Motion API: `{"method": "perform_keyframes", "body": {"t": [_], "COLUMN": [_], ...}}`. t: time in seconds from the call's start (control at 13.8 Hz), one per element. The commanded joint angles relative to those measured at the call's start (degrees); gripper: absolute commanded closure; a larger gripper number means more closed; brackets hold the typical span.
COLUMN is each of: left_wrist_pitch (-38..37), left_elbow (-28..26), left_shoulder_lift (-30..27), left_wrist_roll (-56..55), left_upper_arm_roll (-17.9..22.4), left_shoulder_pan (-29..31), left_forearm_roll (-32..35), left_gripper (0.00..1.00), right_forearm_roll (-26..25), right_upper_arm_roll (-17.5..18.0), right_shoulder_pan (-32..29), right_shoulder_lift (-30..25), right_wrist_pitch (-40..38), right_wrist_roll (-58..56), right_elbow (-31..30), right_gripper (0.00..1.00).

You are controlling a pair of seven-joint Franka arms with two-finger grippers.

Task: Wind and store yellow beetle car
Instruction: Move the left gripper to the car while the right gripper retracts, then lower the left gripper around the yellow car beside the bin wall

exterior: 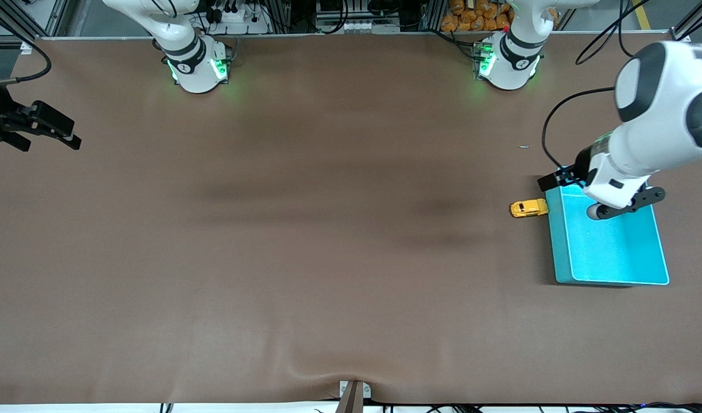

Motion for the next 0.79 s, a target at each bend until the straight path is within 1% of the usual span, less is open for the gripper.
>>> {"method": "perform_keyframes", "body": {"t": [0.0,0.14,0.29,0.51,0.58,0.72], "left_wrist_pitch": [6.6,10.1,14.6,21.2,23.6,26.9], "left_elbow": [-8.9,-13.2,-17.2,-22.7,-23.8,-24.0], "left_shoulder_lift": [-3.5,-3.5,-3.2,-2.9,-2.4,-0.4], "left_wrist_roll": [-4.4,-7.6,-13.7,-16.8,-19.4,-26.8], "left_upper_arm_roll": [-0.2,-0.2,-0.2,-0.2,-0.2,-0.1], "left_shoulder_pan": [0.7,0.9,0.9,0.9,1.0,1.4], "left_forearm_roll": [-1.2,-1.2,-1.2,-1.2,-1.2,-1.2], "left_gripper": [0.00,0.00,0.00,0.00,0.00,0.00], "right_forearm_roll": [-0.7,-0.7,-0.3,-0.4,-0.5,-0.6], "right_upper_arm_roll": [-0.5,-0.6,-0.6,-0.6,-0.6,-0.6], "right_shoulder_pan": [-0.8,-1.0,-1.0,-0.8,-0.9,-1.0], "right_shoulder_lift": [-0.8,-0.6,-0.2,-0.2,-0.2,-0.2], "right_wrist_pitch": [0.1,-0.1,0.0,-0.9,-0.9,-2.3], "right_wrist_roll": [-0.6,-2.7,-2.2,-1.9,-2.3,-2.8], "right_elbow": [-1.2,-1.2,-0.9,-0.8,-0.5,-0.3], "right_gripper": [0.00,0.00,0.00,0.00,0.00,0.00]}}
